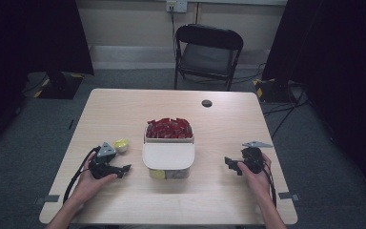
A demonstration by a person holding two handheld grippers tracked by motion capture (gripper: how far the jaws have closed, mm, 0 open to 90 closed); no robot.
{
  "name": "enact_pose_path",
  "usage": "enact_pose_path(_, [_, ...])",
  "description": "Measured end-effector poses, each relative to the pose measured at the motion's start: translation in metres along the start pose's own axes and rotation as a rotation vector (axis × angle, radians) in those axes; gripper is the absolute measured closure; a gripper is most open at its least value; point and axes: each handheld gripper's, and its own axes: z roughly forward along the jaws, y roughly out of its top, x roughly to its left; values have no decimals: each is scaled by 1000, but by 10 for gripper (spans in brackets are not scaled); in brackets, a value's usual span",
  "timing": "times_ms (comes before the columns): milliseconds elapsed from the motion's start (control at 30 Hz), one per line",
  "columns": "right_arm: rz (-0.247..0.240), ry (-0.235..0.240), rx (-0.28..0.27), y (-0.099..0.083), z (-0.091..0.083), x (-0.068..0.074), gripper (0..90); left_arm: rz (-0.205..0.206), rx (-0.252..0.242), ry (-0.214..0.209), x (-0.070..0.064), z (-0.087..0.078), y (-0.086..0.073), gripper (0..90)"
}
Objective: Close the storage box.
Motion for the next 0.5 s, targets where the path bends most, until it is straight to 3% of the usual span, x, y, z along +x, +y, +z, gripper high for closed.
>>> enact_pose_path(233, [-12, -61, 35, -9, 6, -6, 162, 3, 4, -5, 1, 1, 1, 145])
enact_pose_path(333, [-15, -75, 29, -10, 7, -4, 158, 3, 4, -5, 1, 1, 1, 145])
enact_pose_path(433, [-59, -119, 22, -12, 10, 1, 141, 4, 4, -5, 1, 1, 1, 145])
enact_pose_path(500, [-46, -129, 14, -13, 10, 3, 140, 3, 5, -5, 1, 1, 1, 145])
